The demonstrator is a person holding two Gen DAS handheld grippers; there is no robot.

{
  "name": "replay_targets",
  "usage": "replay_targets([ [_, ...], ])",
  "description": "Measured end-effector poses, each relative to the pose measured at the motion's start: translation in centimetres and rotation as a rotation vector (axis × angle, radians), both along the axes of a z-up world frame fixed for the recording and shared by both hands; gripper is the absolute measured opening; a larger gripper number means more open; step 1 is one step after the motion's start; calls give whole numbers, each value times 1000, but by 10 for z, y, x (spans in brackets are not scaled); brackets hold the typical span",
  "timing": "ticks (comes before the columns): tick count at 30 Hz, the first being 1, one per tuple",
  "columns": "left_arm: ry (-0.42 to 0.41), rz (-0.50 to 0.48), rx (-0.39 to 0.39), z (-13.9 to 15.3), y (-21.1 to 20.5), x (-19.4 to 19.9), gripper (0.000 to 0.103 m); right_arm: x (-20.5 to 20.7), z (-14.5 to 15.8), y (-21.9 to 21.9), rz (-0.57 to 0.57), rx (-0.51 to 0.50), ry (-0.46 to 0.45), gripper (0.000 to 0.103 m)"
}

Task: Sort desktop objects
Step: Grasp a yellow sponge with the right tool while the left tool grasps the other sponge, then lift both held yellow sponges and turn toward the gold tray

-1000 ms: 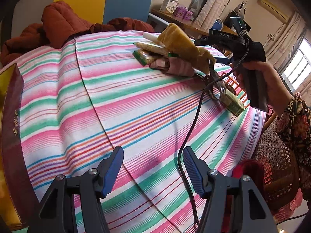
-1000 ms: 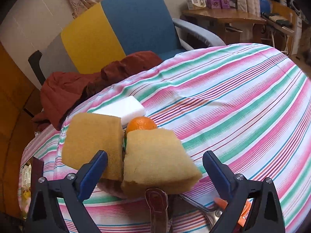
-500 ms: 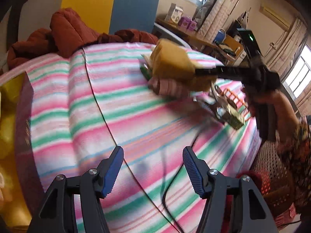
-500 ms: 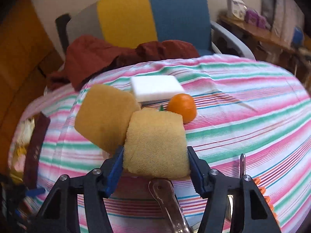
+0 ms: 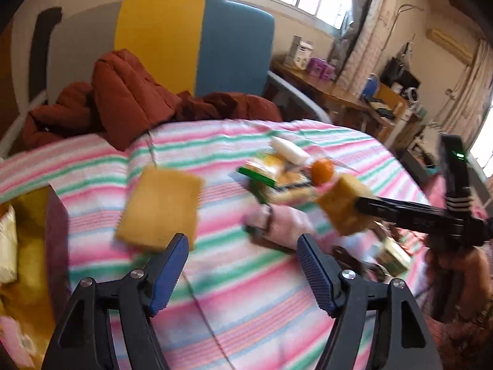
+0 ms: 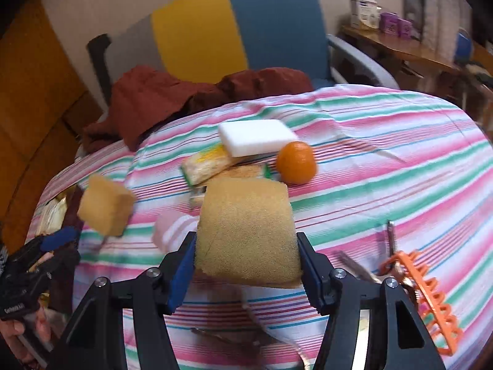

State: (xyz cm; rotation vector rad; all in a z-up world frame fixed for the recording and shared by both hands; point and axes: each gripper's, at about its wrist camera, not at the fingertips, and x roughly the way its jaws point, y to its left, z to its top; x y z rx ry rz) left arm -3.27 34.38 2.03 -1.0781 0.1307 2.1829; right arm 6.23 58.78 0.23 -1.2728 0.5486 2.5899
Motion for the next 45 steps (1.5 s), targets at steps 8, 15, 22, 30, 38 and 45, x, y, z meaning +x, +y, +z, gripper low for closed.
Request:
replay_targets([
  [8, 78, 68, -144, -9, -11, -44, 74, 4, -23, 21, -104, -19, -133, 64],
  [15, 20, 35, -230, -27, -14, -69, 77, -3, -32, 16, -76, -29, -166, 66],
  [22, 19, 42, -272, -43, 0, -82, 82, -3, -33, 14, -69, -26, -171, 67],
  [30, 55, 132, -359, -63, -2, -85, 79, -7, -38, 14, -66, -35, -184, 67],
  [38, -26, 222, -207, -56, -31, -97, 55, -10, -41, 15, -62, -35, -194, 67],
  [45, -20, 197, -142, -50, -40, -69, 53, -9, -41, 15, -60, -29, -190, 67],
])
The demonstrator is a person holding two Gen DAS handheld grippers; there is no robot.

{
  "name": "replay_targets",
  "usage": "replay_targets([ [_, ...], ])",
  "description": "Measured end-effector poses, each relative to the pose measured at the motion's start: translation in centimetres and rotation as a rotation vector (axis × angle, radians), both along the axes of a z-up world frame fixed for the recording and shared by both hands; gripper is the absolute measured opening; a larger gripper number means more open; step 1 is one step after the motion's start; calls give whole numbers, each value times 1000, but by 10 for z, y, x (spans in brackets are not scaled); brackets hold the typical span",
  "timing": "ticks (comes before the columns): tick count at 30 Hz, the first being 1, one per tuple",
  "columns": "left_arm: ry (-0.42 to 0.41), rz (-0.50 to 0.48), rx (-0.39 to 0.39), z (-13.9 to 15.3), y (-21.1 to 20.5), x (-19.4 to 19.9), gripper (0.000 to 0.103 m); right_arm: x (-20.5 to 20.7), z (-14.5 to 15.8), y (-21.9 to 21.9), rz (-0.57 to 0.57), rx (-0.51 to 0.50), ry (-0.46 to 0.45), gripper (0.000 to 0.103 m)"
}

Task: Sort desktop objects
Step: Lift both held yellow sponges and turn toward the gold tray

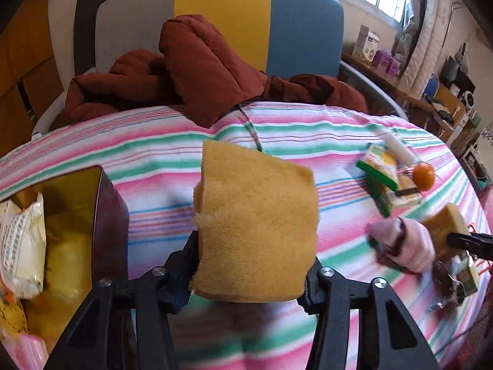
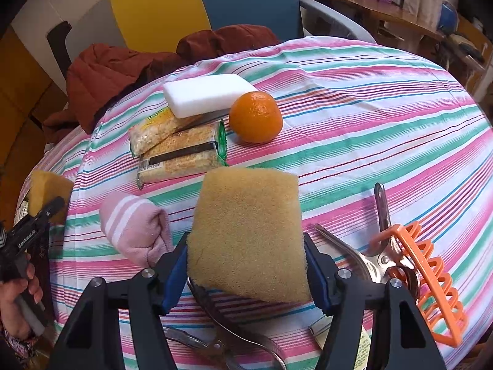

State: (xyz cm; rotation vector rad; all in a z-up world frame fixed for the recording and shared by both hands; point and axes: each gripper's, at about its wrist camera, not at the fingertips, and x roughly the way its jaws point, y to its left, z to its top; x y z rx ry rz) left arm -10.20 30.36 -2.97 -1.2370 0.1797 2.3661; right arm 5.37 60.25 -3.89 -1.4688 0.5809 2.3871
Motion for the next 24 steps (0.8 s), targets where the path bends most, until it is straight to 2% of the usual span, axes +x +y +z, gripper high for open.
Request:
replay_targets([
  [8, -6, -57, 43, 4, -6, 42, 53, 5, 1, 0, -9, 5, 6, 66],
  [12, -36, -68, 78, 5, -16, 61, 53, 6, 2, -2, -14, 23, 5, 66],
  [15, -36, -83, 90, 3, -21, 71, 56, 9, 3, -2, -18, 23, 5, 66],
  [18, -41, -81, 78, 3, -18, 71, 63, 9, 2, -2, -24, 24, 4, 66],
  [24, -23, -68, 41, 2, -9, 58, 64, 8, 0, -2, -24, 23, 0, 66],
])
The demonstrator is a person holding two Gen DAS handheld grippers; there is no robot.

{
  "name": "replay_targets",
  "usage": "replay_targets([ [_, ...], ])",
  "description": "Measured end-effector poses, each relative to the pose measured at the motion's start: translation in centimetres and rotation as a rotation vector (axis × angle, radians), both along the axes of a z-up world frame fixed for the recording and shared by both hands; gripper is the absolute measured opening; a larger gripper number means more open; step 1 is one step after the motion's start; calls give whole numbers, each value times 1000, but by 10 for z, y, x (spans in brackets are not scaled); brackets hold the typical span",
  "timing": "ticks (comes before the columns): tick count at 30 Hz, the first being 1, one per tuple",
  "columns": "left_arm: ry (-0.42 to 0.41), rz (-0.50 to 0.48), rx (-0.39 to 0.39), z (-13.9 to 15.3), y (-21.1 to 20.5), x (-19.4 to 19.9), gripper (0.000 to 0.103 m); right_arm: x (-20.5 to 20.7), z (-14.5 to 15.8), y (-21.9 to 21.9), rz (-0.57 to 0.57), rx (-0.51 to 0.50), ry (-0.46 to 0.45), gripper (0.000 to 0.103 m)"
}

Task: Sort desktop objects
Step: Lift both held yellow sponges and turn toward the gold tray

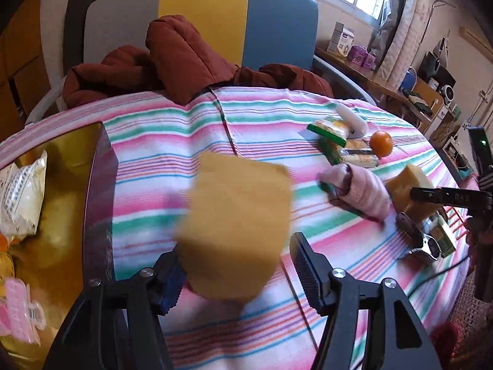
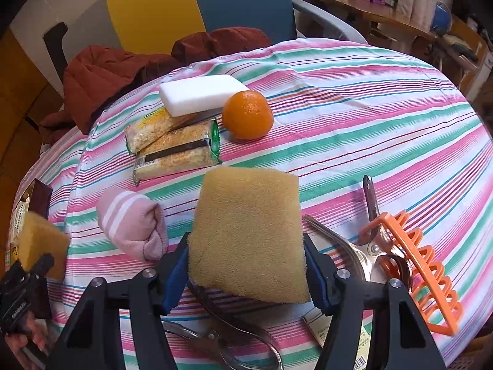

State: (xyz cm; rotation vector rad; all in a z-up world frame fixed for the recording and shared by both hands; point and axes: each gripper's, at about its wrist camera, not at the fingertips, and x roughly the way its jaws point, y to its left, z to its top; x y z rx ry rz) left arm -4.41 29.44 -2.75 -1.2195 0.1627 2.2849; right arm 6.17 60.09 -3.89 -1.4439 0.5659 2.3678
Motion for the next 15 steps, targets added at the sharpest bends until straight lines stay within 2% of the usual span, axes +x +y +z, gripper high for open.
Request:
replay_targets([
  [2, -14, 6, 6, -4, 1, -7, 61, 0, 0, 0, 0, 1, -1, 66],
  [3, -31, 15, 18, -6, 0, -11, 54, -1, 0, 0, 0, 1, -1, 66],
  [5, -48, 26, 45, -7, -2, -16, 52, -1, 0, 0, 1, 1, -1, 66],
  [12, -24, -16, 102, 4, -10, -6, 50, 1, 12, -3, 0, 15, 48, 65],
  [15, -25, -31, 119, 8, -13, 2, 50, 1, 19, -7, 6, 51, 71, 65],
])
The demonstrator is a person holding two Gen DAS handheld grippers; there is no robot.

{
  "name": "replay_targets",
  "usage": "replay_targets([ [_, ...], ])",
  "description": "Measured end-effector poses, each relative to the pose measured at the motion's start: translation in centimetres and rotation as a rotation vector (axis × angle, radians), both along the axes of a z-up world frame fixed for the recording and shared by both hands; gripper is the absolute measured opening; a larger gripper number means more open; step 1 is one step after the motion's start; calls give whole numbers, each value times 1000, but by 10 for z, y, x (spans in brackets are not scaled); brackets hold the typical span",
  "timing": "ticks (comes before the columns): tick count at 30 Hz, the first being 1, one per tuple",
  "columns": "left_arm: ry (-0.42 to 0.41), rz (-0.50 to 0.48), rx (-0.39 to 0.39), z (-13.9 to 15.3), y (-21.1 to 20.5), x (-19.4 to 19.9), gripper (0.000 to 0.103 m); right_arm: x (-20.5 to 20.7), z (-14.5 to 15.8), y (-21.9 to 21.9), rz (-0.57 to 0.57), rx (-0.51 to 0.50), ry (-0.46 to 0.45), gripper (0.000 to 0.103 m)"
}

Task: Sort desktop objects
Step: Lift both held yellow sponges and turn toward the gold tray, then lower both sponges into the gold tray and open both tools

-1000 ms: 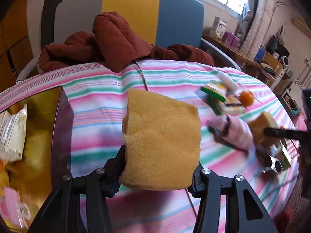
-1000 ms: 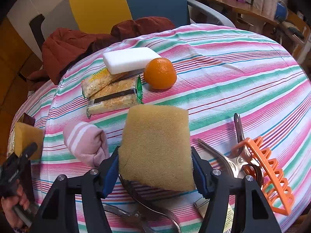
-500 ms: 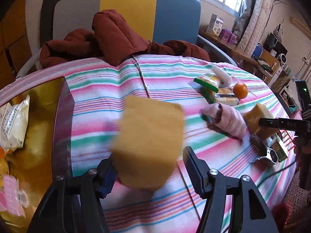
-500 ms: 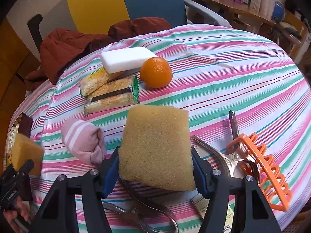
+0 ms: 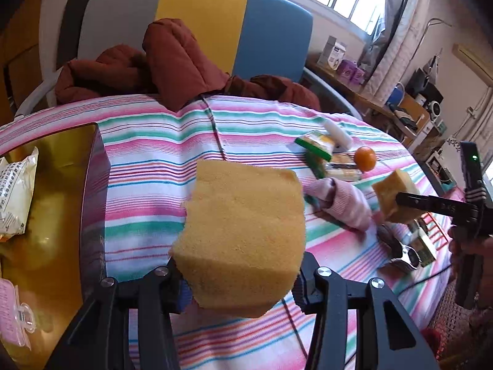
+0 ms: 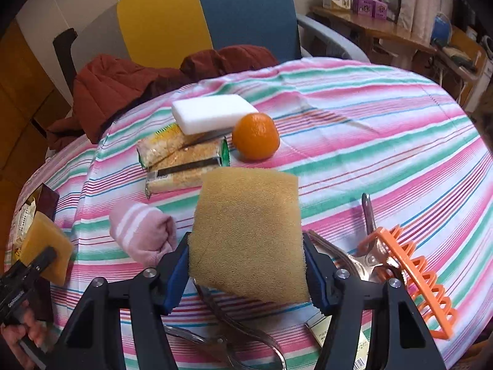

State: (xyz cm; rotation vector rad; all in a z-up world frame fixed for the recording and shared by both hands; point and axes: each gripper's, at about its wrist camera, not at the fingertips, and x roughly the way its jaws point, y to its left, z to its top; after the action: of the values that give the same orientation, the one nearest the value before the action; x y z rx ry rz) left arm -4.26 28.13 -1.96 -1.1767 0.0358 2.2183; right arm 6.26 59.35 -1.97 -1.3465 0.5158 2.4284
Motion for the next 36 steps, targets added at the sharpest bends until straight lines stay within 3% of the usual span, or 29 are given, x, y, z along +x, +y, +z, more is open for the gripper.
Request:
replay_targets([
  [8, 21, -35, 29, 15, -18, 17, 50, 9, 11, -15, -3, 58, 31, 65],
  [16, 52, 56, 89, 40, -66, -3, 50, -5, 43, -92, 118, -81, 141, 65],
  [26, -13, 247, 71, 18, -136, -40, 50, -78, 75, -221, 367, -116, 179, 65],
  [31, -68, 298, -9, -5, -144, -64, 50, -128, 73, -280, 467, -124, 143, 65],
  [34, -106, 320, 5, -16, -148, -74, 52, -157, 70, -309, 505, -131, 121, 65],
  [36, -117, 337, -5, -18, -149, -77, 60, -172, 69, -322, 513, -120, 116, 65],
])
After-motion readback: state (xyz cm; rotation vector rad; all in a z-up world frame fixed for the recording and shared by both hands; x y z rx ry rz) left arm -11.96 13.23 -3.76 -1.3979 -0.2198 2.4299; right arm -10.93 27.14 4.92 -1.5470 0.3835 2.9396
